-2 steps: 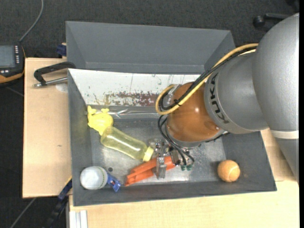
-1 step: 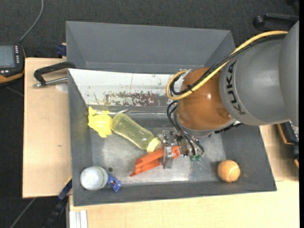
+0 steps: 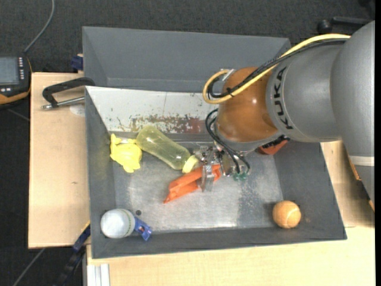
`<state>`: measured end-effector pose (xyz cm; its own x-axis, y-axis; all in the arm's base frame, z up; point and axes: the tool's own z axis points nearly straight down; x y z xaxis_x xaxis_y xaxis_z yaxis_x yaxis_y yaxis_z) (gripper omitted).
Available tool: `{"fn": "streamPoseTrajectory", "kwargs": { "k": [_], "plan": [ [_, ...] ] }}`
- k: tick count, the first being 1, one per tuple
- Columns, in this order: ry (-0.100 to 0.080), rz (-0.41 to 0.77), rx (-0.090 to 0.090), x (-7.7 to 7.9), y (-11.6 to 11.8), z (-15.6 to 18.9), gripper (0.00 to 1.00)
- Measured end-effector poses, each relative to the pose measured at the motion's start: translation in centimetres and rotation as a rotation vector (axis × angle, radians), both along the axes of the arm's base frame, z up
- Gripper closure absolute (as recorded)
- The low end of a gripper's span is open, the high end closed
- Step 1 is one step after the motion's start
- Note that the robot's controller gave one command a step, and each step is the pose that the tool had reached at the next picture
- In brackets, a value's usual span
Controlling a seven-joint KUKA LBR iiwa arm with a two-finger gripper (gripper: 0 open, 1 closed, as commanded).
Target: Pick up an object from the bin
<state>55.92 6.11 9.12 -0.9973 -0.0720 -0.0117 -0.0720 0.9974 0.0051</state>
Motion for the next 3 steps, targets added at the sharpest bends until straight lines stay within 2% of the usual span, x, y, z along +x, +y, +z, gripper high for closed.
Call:
{"fn": "streamPoseTrajectory", "kwargs": {
  "k": [1, 2, 3],
  "plan": [
    [0.004, 0.0, -0.002, 1.3, -0.2, -1.8, 1.0],
    [0.007, 0.135, -0.002, -0.1, 0.7, 3.4, 1.0],
    [-0.015, 0.362, -0.005, 1.7, 0.7, 5.3, 1.0]
  ]
}}
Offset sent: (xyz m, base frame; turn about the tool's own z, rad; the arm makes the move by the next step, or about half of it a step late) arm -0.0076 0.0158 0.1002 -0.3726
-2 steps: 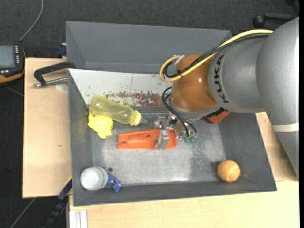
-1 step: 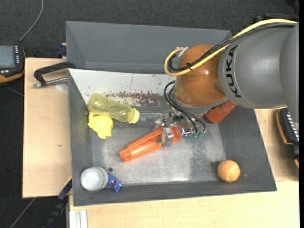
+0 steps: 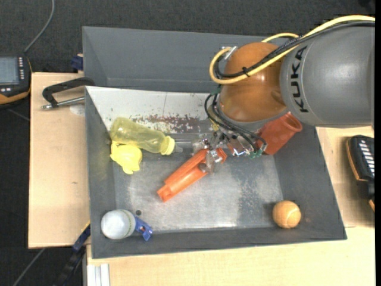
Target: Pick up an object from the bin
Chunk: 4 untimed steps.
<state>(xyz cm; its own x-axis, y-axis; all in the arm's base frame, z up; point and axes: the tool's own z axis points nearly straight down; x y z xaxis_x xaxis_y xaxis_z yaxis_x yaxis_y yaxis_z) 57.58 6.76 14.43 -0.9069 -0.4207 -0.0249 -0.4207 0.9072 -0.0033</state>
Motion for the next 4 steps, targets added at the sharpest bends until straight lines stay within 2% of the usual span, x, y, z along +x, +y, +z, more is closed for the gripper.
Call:
{"fn": "streamPoseTrajectory", "kwargs": {
  "k": [1, 2, 3, 4],
  "plan": [
    [0.023, -0.179, 0.002, 0.0, -2.0, 3.0, 1.0],
    [0.0, -0.221, 0.006, 0.3, -0.3, 0.2, 1.0],
    [0.022, -0.198, 0.003, 0.0, -0.2, 1.7, 1.0],
    [0.001, -0.17, 0.006, -0.3, 1.3, 8.8, 1.0]
  ]
}}
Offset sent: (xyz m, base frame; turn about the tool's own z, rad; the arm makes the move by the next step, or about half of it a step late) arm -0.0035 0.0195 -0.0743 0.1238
